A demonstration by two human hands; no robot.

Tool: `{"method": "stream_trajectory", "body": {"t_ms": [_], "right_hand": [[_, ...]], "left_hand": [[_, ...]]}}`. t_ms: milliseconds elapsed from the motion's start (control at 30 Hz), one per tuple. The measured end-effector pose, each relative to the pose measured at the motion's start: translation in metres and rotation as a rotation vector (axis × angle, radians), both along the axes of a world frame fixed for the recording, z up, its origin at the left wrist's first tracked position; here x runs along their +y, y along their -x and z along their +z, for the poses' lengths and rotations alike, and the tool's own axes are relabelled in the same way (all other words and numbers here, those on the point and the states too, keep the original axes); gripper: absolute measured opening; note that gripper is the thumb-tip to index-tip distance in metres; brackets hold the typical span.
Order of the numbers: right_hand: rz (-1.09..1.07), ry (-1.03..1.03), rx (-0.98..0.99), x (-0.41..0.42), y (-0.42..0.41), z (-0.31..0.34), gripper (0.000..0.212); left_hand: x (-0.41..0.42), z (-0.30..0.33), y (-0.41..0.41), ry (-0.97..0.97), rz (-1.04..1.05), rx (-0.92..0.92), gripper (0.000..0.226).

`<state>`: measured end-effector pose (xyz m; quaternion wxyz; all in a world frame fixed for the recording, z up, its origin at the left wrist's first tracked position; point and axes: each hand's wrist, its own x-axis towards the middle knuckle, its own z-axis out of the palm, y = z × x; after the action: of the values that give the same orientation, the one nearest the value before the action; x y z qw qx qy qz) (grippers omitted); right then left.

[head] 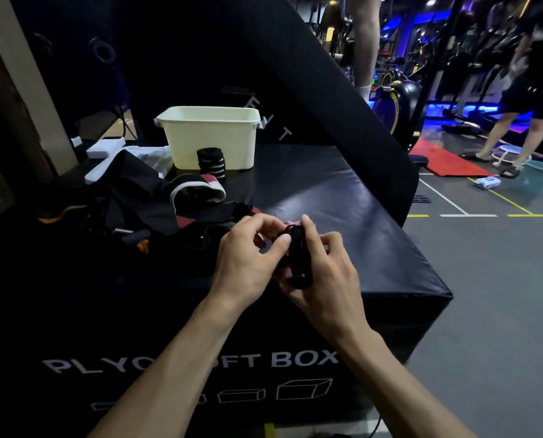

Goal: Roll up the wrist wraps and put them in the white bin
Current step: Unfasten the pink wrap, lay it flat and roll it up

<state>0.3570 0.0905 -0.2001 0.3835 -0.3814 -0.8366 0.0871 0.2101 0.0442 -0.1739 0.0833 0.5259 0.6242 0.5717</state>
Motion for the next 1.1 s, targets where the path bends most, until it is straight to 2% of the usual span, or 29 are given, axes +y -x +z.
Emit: {"method": "stream_trajectory", "body": {"t_ms": [200,400,567,733,800,933,1033,1100], "right_hand": [[-0.041,-0.062,-0.014,0.001,0.004,-0.002,0.101],[0.005,-0.001,0.006,0.003,-0.003,-0.002,0.105],[0.134,0.193,0.239,0.002,-0.011,0.005,0.089],[0.188,0.303,0.266,0.007,-0.03,0.025,0.061],[0.186,0.329,0.269,0.014,-0.037,0.029,0.056],[0.241,0.395,0.284,0.036,-0.037,0.039,0.057],[0.249,0.364,0.367,0.067,-0.016,0.062,0.062],[0.26,0.362,0.424,0.094,0.009,0.077,0.06]], "left_hand": [[0.002,-0.001,0.001,0.014,-0.102,-0.199,0.011],[0.003,0.001,-0.002,0.007,-0.143,-0.086,0.011],[-0.004,0.008,-0.008,-0.061,-0.132,0.022,0.02],[-0.012,0.017,0.002,-0.09,-0.205,0.094,0.019],[-0.017,0.028,0.011,-0.186,-0.158,0.165,0.016],[-0.029,0.043,0.056,-0.323,0.122,0.298,0.012],[-0.035,0.036,0.095,-0.206,0.276,0.357,0.014],[-0.036,0.031,0.111,-0.058,0.264,0.4,0.014]]}}
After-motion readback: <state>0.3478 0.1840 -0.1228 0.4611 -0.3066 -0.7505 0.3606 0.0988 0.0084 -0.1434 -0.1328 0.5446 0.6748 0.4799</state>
